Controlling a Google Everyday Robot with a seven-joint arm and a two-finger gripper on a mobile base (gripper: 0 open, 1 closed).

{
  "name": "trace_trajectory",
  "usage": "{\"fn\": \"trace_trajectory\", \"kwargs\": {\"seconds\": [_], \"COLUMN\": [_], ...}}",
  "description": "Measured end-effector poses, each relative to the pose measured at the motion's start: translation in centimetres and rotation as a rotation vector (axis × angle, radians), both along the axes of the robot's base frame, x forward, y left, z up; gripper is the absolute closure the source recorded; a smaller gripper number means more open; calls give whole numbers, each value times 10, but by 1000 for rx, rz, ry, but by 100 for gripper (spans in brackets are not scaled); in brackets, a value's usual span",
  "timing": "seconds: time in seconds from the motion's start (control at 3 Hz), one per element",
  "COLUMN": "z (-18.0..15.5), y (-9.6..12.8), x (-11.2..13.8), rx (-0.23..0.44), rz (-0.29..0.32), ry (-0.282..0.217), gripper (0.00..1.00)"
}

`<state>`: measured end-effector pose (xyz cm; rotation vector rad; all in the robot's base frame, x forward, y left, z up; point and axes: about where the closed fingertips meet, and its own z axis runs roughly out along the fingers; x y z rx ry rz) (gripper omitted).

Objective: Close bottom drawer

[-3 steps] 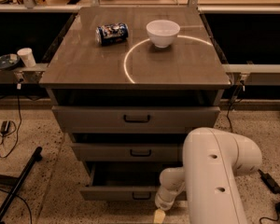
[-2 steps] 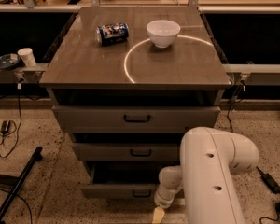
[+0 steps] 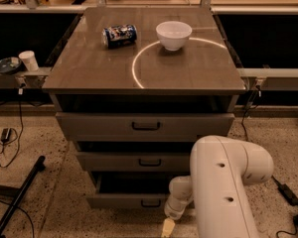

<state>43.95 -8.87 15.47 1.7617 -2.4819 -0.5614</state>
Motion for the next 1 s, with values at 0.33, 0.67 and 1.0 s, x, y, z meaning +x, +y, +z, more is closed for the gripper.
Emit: {"fn": "trace_trajectory", "kwargs": {"seconds": [0.33, 0.67, 1.0], "z": [-3, -7, -10], "y": [-1, -2, -2], "x": [3, 4, 5], "rx": [-1, 0, 3], "rz": [-12, -19, -23], "ry": [-1, -1, 0], "gripper": [0, 24, 47]}}
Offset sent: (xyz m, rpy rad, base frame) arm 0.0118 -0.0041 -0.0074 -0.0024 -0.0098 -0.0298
